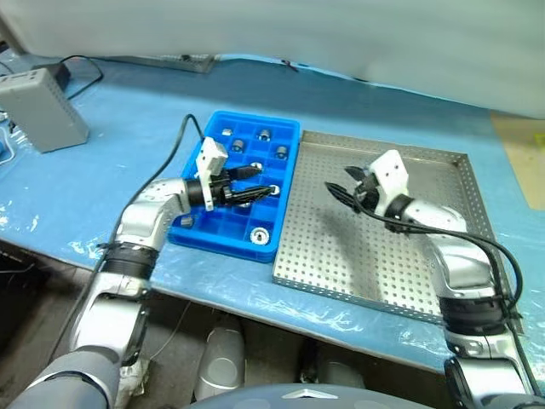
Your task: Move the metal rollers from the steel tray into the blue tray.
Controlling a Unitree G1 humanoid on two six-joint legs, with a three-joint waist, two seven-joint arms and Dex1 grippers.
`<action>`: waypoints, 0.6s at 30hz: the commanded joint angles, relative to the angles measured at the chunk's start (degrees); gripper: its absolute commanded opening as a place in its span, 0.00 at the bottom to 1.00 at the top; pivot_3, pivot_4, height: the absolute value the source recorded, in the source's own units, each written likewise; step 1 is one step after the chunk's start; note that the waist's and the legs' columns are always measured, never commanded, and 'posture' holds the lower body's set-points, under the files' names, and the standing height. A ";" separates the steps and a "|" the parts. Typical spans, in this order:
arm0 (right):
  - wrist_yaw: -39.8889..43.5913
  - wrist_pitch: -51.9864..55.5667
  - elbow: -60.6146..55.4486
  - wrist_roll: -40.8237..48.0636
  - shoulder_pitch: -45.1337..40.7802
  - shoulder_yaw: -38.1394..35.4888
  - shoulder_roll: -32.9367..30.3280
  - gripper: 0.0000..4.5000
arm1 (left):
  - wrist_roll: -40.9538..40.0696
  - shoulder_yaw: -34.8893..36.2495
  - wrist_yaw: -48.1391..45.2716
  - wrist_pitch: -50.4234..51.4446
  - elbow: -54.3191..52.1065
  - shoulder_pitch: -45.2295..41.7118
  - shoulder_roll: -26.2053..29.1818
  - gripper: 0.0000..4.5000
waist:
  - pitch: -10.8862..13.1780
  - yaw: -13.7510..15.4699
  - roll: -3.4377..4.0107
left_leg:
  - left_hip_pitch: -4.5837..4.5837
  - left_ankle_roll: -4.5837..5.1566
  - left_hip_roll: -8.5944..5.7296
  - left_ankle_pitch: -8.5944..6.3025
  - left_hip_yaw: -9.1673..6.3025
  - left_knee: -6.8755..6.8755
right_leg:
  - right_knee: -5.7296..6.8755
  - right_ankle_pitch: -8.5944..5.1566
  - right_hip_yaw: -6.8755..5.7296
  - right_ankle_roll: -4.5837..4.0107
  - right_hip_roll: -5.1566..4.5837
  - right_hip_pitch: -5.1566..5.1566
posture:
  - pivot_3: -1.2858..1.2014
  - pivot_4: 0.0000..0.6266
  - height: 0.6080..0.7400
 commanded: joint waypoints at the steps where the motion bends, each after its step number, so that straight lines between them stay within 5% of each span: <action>1: -4.77 1.19 -6.27 -0.37 3.21 -5.08 -0.18 0.65 | 2.14 -0.84 -2.01 -4.94 5.26 -3.20 -2.36 0.77 | 0.00 -1.51 0.00 | -0.03 0.03 -0.01 -0.02 0.00 0.02 | -0.03 0.12 0.00 0.11 0.00 0.00 | 0.52 0.24 1.00; 8: -8.29 3.80 -11.76 0.41 7.92 -6.79 0.40 0.65 | 3.82 -0.49 -4.85 -7.74 10.76 -5.80 -5.12 0.77 | 0.00 -6.01 0.00 | -0.05 0.13 -0.08 -0.08 -0.02 0.03 | -0.12 -0.01 -0.03 0.46 0.00 0.00 | 0.51 0.24 1.00; 18: -7.66 4.85 -10.29 0.34 4.95 -5.01 -0.57 0.65 | 4.20 1.75 -4.39 -8.27 9.98 -3.88 -3.86 0.77 | 0.00 -6.07 0.01 | 0.00 0.29 -0.11 -0.15 -0.01 0.07 | -0.12 0.04 -0.09 -0.01 -0.08 0.10 | 0.53 0.24 1.00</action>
